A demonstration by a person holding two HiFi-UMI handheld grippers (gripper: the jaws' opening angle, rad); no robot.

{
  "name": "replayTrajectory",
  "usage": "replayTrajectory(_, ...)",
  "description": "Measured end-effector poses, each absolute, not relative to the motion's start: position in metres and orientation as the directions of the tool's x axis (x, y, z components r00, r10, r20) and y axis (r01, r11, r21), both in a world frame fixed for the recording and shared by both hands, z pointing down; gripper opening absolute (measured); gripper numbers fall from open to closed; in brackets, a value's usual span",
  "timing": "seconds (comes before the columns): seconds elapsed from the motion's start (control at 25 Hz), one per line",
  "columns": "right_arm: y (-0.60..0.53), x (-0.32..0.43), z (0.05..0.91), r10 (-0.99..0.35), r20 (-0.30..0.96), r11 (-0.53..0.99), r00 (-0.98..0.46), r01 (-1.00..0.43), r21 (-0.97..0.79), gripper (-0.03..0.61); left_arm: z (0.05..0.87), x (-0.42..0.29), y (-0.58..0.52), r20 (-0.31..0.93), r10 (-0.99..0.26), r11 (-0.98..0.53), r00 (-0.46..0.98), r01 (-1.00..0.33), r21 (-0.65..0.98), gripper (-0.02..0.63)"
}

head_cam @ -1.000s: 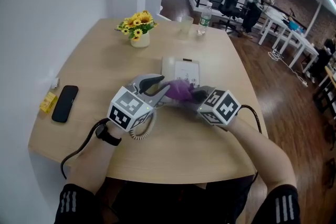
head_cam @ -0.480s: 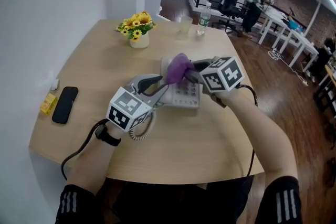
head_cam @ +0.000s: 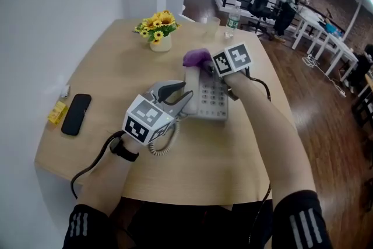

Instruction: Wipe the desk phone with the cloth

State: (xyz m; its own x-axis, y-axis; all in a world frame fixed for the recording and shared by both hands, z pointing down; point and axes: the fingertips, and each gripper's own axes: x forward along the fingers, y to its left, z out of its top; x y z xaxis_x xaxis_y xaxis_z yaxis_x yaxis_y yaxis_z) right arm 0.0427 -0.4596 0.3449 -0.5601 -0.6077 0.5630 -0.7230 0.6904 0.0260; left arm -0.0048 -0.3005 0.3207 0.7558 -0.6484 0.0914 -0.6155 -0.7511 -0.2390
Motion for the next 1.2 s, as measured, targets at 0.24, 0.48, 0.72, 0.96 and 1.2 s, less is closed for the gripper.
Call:
replayTrajectory(0.24,-0.438,0.044,0.357,-0.562,0.577,0.717,-0.592,-0.697,-0.017,0.075,0.319,-0.006,-0.300,0.085,-0.650,-0.749,0.755,-0.618,-0.239,0.106)
replayTrajectory(0.48,-0.393,0.047,0.368,-0.533,0.599,0.765,-0.598,-0.643,0.039,0.075,0.320,-0.007,-0.303,0.090,-0.654,-0.747,0.751,-0.621,-0.238,0.106)
replayTrajectory(0.72,-0.342,0.041,0.380,-0.501,0.616,0.826,-0.608,-0.549,0.128,0.075,0.322,-0.006,-0.302,0.091,-0.650,-0.749,0.754,-0.617,-0.240,0.106)
replayTrajectory(0.96,-0.296,0.037,0.395,-0.482,0.599,0.858,-0.639,-0.484,0.173,0.075,0.322,-0.009,-0.304,0.087,-0.650,-0.750,0.755,-0.620,-0.230,0.106)
replayTrajectory(1.2,-0.264,0.037,0.397,-0.501,0.584,0.865,-0.639,-0.387,0.319,0.075,0.323,-0.004,-0.300,0.091,-0.632,-0.765,0.769,-0.602,-0.230,0.115)
